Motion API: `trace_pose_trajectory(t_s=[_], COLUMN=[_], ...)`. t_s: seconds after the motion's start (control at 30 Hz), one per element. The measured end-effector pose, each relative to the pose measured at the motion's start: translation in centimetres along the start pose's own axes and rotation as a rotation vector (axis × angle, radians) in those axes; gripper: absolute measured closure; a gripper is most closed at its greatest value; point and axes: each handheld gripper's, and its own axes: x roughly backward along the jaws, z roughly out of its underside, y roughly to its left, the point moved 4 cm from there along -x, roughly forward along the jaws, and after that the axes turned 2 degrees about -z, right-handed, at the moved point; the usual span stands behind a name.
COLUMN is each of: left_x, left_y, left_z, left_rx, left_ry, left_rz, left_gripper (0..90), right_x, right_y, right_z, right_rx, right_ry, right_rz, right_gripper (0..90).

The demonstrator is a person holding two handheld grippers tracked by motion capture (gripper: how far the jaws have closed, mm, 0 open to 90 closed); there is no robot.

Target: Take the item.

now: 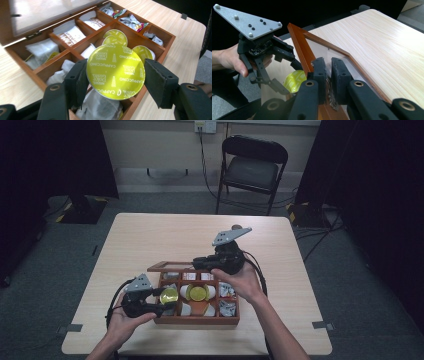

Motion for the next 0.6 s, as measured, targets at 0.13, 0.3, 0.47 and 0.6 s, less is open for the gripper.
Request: trace_pose_trajectory(t_s=[0.13,0.3,0.47,0.6], left_x=[0.8,1.8,2.8,3.7], left_y=[0.7,1.4,2.3,3.5], left_z=[0.1,0.4,1.4,2.0], left_rx=[0.024,0.015,0.023,0.043], left_ry=[-0.016,-0.012,0.011,-0.002], left_rz=[0.005,-0.022,-0.056,-0.1], left_gripper=[38.5,38.5,38.5,38.5], right_x=[0.0,0.0,0.0,0.0], right_y=[0.0,0.0,0.0,0.0], right_z=[0.0,0.0,0.0,0.0], right_rx=[0.002,-0.001,-0.001,0.0], right_ry=[0.002,0.001,0.001,0.001], right_rz=[0.001,0.0,0.001,0.002], right_gripper=[82.4,82.4,82.4,82.4])
